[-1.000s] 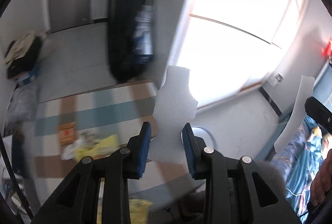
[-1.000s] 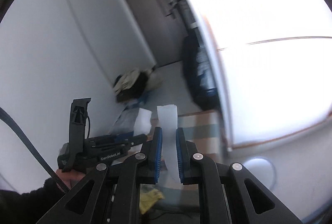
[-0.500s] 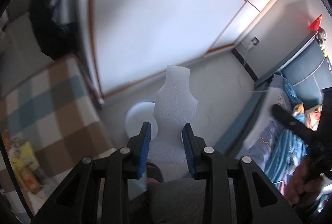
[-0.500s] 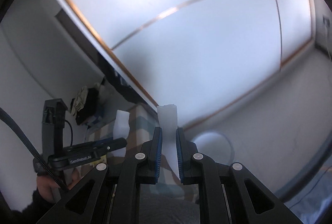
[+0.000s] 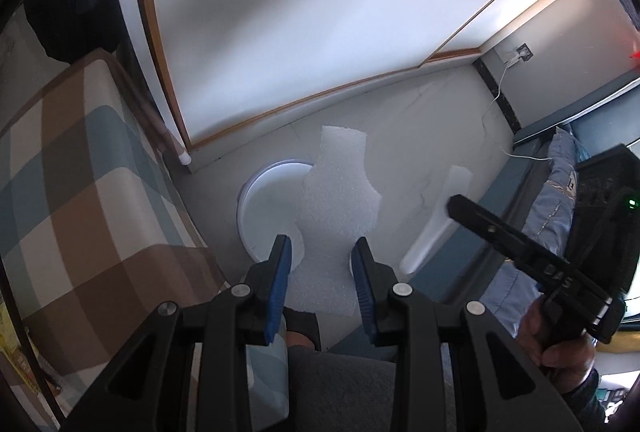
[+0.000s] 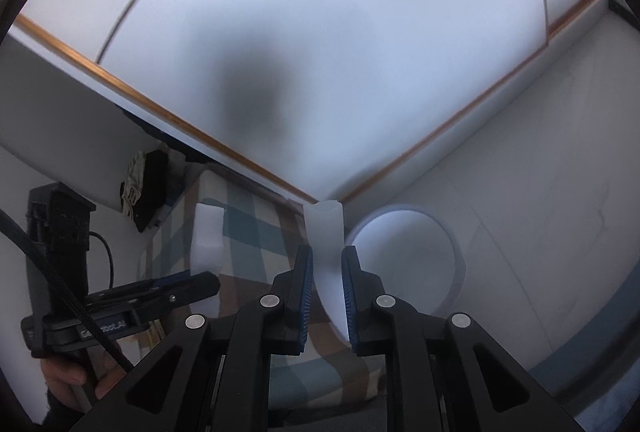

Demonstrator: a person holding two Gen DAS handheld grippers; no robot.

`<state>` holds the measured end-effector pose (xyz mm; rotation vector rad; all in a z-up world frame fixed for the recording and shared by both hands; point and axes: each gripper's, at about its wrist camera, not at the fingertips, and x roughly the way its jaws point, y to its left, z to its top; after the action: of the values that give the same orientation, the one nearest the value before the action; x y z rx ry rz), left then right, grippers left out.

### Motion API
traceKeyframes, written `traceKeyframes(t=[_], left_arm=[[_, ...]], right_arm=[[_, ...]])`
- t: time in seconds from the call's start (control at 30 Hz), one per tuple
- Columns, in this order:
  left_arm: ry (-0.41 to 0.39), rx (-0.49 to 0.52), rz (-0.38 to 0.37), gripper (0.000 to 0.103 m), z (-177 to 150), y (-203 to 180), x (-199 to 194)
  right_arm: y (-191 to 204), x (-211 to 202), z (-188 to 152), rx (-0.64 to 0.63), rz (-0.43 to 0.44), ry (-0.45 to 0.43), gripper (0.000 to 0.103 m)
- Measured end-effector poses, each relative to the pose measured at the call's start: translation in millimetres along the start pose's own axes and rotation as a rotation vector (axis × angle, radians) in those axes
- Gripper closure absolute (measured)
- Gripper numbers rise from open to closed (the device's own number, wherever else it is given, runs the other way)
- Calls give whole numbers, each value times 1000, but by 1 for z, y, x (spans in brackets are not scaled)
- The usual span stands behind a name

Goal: Collect trash
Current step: 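Carry both foam pieces in both tools over to the white trash bin, then open both tools above the white bin to drop the foam pieces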

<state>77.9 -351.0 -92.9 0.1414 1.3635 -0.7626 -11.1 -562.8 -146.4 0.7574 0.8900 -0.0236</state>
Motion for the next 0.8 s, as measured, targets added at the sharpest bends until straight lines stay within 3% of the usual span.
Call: traceKeyframes(t=[0.13, 0.2, 0.27, 0.43, 0.67, 0.8], left_arm=[[22, -9, 13, 77, 5, -3, 9], [36, -21, 14, 77, 7, -1, 13], [42, -32, 10, 77, 8, 0, 16], [78, -45, 0, 77, 11, 1, 30], [140, -52, -23, 77, 14, -8, 43], [175, -46, -11, 77, 18, -11, 55]], right_arm=[[-13, 27, 5, 54, 39, 35, 79], [-24, 31, 8, 79, 63, 42, 56], [-24, 33, 2, 105, 97, 57, 42], [-34, 27, -3, 138, 80, 63, 35], [-74, -5, -8, 247, -34, 31, 12], [-90, -9, -12, 327, -28, 47, 11]])
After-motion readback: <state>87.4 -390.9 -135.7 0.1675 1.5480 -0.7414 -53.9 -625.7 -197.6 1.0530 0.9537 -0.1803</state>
